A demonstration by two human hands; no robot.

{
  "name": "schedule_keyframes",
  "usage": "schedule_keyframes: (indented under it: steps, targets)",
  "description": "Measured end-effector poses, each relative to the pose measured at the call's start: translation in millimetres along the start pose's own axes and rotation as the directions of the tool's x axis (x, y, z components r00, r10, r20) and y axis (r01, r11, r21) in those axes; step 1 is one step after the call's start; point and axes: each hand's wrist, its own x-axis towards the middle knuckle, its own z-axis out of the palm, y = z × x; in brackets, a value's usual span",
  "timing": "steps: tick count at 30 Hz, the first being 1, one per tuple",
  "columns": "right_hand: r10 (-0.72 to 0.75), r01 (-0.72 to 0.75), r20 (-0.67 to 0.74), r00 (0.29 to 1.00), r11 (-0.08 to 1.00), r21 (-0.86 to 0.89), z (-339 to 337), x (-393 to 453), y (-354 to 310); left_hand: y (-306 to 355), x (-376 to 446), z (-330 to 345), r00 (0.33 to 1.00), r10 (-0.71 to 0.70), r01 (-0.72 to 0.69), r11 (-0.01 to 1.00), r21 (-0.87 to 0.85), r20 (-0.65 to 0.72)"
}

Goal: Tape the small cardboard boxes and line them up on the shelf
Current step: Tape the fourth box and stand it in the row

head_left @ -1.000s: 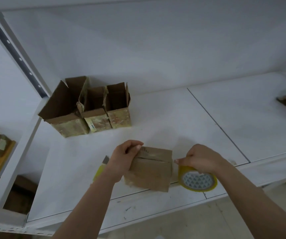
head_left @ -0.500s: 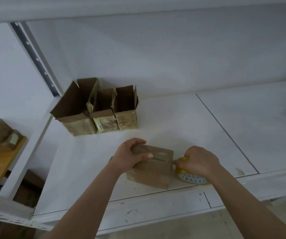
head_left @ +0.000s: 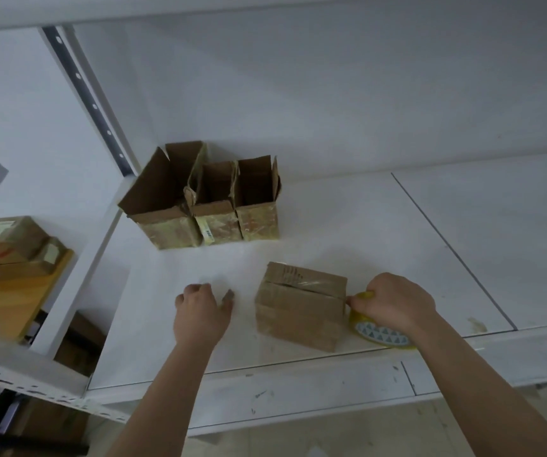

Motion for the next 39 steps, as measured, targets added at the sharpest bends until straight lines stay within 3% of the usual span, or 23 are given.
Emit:
schedule_keyframes:
  steps: [2, 9, 12, 14, 16, 18, 20, 22, 24, 28, 33, 36, 37, 39]
  targets:
    - [0.0, 0.0, 0.006, 1.0, 1.0, 0.005, 0, 0, 0, -5, -8, 9, 0.999, -0.021, 0.017, 0.995, 0.103, 0.038]
    - [-0.003, 0.003, -0.018, 1.0, 1.0, 0.0, 0, -1, 1, -5, -4, 13, 0.998, 0.053, -0.048, 0.983, 0.176, -0.021]
    - [-0.001, 0.001, -0.016, 1.0, 1.0, 0.004, 2, -1, 3, 1, 0, -3, 0.995, 0.073, -0.081, 0.99, -0.118, -0.069]
    - [0.003, -0.003, -0.021, 1.0, 1.0, -0.007, 2, 0, 3, 20, -2, -20, 0.981, 0.133, -0.175, 0.92, -0.35, -0.139]
    - [0.007, -0.007, -0.02, 1.0, 1.0, -0.014, 3, 1, 3, 51, -8, -35, 0.95, 0.246, -0.309, 0.827, -0.469, -0.192]
    - [0.016, -0.016, -0.018, 1.0, 1.0, -0.011, 3, 1, 2, 85, -18, -42, 0.897, 0.43, -0.408, 0.71, -0.574, -0.107]
    - [0.03, -0.03, -0.019, 0.999, 1.0, -0.006, 2, 0, 1, 116, -28, -38, 0.796, 0.598, -0.406, 0.642, -0.65, 0.094]
    - [0.04, -0.041, -0.022, 0.999, 0.999, -0.018, 1, -1, 1, 137, -33, -28, 0.703, 0.654, -0.312, 0.637, -0.705, 0.28]
    - [0.035, -0.036, -0.027, 0.999, 0.999, -0.036, 1, -1, 1, 147, -33, -14, 0.66, 0.639, -0.225, 0.671, -0.707, 0.396]
    - [-0.002, 0.002, 0.01, 1.0, 1.0, 0.0, 0, -3, 7, 141, -26, 5, 0.695, 0.604, -0.276, 0.725, -0.631, 0.389]
    - [-0.111, 0.045, 0.221, 0.969, 0.957, 0.287, -24, -6, 28, 139, -28, 11, 0.713, 0.598, -0.239, 0.699, -0.674, 0.367]
    - [-0.097, -0.005, 0.244, 0.965, 0.922, 0.387, -27, -9, 38, 138, -28, 11, 0.7, 0.618, -0.277, 0.697, -0.661, 0.358]
    - [-0.081, -0.016, 0.235, 0.969, 0.922, 0.387, -26, -10, 39, 138, -27, 11, 0.697, 0.622, -0.292, 0.7, -0.651, 0.357]
    - [-0.032, -0.015, 0.203, 0.979, 0.974, 0.226, -23, -9, 40, 137, -27, 8, 0.69, 0.626, -0.317, 0.712, -0.627, 0.362]
